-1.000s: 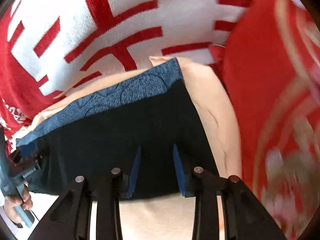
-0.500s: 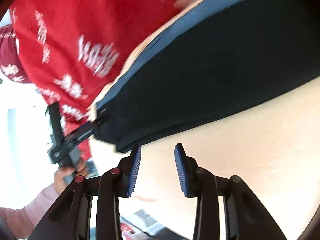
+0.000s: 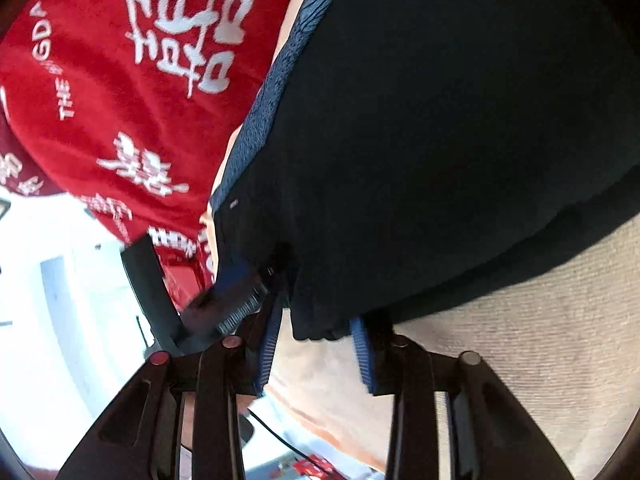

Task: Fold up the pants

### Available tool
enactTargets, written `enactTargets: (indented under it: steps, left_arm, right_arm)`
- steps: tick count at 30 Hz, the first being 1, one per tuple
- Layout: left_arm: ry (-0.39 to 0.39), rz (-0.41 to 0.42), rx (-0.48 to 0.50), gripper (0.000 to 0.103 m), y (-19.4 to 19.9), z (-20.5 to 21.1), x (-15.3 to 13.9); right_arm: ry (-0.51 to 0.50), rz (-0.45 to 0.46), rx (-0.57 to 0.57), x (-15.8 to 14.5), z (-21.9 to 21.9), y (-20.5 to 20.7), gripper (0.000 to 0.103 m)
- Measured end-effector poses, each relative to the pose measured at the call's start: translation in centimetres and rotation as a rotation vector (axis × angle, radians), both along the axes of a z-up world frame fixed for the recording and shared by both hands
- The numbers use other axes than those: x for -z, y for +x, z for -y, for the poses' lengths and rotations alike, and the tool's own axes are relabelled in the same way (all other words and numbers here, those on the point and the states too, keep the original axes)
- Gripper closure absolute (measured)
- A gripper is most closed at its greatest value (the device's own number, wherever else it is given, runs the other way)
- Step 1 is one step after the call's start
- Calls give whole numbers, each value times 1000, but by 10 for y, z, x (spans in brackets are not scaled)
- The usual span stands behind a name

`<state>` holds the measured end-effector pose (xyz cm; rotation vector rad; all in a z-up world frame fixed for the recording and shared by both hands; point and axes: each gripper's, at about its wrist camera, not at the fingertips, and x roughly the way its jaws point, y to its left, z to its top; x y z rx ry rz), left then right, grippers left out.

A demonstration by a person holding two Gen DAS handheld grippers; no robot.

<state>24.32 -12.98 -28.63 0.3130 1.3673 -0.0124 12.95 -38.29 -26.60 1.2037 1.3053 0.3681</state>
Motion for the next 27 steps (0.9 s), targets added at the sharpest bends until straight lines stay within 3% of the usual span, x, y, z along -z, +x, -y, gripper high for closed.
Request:
enactTargets:
  steps: [1,3,5,7,8,10,13,15,16,17,21,23,27]
  left_arm:
    - [-11,1,-3,22,-1,-2,-1]
    - [-24,-1,2,22,-6,-6,3]
    - [-8,20,39,22,-11,-6,7]
    - [3,18,53,22,-14,-5,6]
    - [-1,5,51,22,-13,-6,4]
    - [-34,19,28,22,-4,-18,-10]
    - [-50,90,5,22,19,-36,-28]
    - [-23,97,-35,22,41,-54,-21]
    - [-3,94,-54,22,49,-62,-15]
    - [20,85,-72,22,54,-66,-8]
    - [-18,117,-43,21,52,-82,-1]
    - [4,117,-18,21,49,-82,-1]
    - [15,69,-61,21,53,-73,-9]
  right_arm:
    - [-41,6,-5,-6,-1,2,93]
    - [-96,37,-27,-16,-3,-2,94]
    - [-153,-3,-59,-11,-18,-5,95]
    - [-105,-40,-17,-2,-16,-15,96]
    - [-122,-51,-30,-7,-15,-16,89]
    - [-191,-62,-112,-20,-17,-16,85]
    - [-342,43,-210,-63,-14,-7,83]
    - [-474,109,-215,-84,-4,11,73]
    - [-515,124,-215,-88,-1,21,59]
    - [-566,137,-218,-88,3,36,54]
    - [-616,72,-313,-48,1,56,54]
    - [-605,112,-289,-50,4,46,54]
    - [-547,55,-210,-57,29,24,55]
